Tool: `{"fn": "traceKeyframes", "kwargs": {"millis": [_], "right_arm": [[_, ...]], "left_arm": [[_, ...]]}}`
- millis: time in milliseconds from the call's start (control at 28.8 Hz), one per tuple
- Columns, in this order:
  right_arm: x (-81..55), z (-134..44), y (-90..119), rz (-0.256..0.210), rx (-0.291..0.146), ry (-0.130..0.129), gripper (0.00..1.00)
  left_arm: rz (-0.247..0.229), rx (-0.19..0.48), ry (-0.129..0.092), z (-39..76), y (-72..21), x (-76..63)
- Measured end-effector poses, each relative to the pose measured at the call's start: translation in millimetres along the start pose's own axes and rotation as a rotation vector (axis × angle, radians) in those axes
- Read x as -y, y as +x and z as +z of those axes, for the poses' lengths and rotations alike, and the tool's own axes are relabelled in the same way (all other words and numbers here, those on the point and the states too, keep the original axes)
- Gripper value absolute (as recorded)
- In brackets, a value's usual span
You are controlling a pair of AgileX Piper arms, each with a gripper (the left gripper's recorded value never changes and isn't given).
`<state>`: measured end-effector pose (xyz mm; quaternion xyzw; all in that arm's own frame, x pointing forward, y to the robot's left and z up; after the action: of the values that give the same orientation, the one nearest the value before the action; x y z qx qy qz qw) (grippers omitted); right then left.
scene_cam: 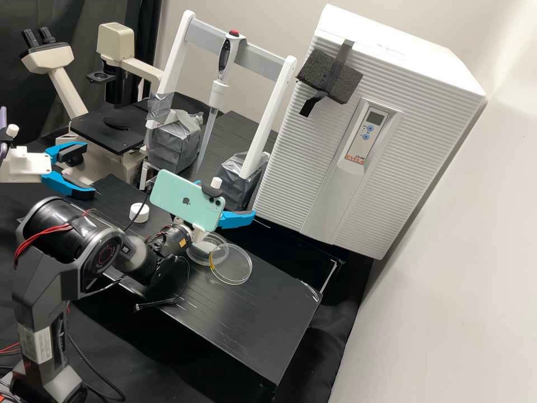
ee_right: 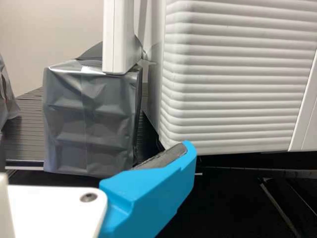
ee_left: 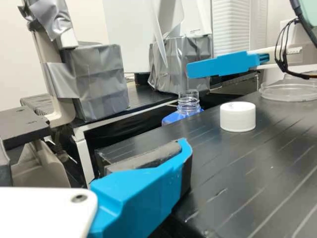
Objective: Close the bottle
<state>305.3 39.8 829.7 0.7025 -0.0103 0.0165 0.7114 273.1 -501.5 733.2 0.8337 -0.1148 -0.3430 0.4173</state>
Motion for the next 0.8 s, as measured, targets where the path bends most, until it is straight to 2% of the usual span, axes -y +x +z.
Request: {"fn": "traceKeyframes", "kwargs": {"millis": [347,521,660,730,799], "right_arm": [[0.0,0.0,0.0,0.0,0.0,0.0,1.0],[-2.8,-2.7,-11.0,0.004,-0.007,-0.001,1.0],[-8.7,-10.8,-29.5,0.022,-0.058,0.021,1.0],[-10.1,-19.2,-41.5,0.029,-0.114,0.03,1.0],[-9.8,-26.1,-50.7,0.027,-0.161,0.029,1.0]], "left_arm": [[0.0,0.002,0.008,0.7,0.3,0.1],[0.0,0.003,0.007,1.1,0.5,0.1],[0.0,0.007,0.007,2.2,1.0,0.3],[0.001,0.01,0.008,2.7,1.7,-0.2],[0.006,0.013,0.011,2.9,3.0,-1.4]]}}
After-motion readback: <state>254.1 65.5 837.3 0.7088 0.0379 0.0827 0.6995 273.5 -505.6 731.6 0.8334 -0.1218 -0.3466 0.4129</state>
